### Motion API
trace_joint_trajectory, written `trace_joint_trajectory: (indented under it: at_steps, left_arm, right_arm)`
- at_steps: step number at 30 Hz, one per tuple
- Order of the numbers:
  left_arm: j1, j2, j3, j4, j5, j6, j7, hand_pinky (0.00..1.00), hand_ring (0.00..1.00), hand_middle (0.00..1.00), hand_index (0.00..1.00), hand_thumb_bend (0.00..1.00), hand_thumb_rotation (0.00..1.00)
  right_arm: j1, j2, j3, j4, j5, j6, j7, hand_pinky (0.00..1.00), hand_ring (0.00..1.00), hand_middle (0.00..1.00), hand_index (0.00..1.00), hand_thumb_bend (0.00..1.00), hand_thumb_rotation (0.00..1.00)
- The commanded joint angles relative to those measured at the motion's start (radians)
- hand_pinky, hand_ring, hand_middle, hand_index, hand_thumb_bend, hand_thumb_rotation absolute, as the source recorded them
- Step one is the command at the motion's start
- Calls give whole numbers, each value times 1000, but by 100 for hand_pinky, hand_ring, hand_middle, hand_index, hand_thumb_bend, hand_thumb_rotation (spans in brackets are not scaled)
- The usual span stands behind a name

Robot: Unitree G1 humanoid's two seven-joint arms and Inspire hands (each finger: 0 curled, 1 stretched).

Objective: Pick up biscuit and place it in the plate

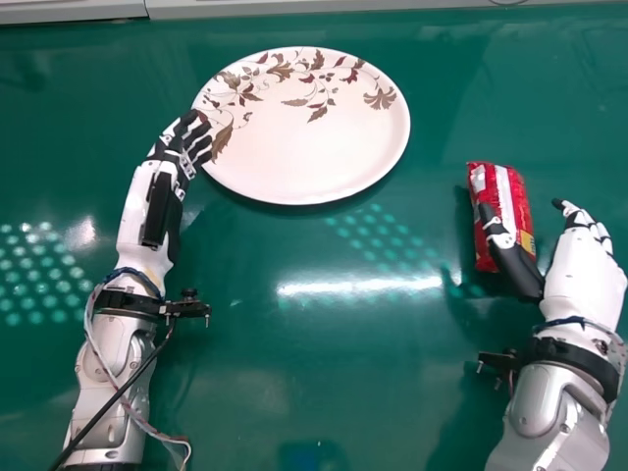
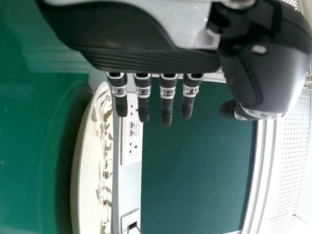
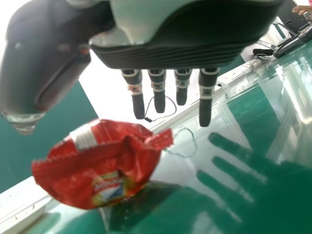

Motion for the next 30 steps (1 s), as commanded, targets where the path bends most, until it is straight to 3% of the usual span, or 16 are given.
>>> trace_joint_trajectory:
  at_steps: [1,30]
  left_arm:
    - [15,5,3,-14,2,5,6,94,93,91,94,33,15]
    - [16,-2,-7,-13,3,-5,-5,94,93,91,95,31,15]
  right_arm:
    - [5,-12,-7,-1,-11,11,21,80,94,98,93,100,60]
    - [4,-47,4,-23,-98,18,213,86,97,100,96,100,59]
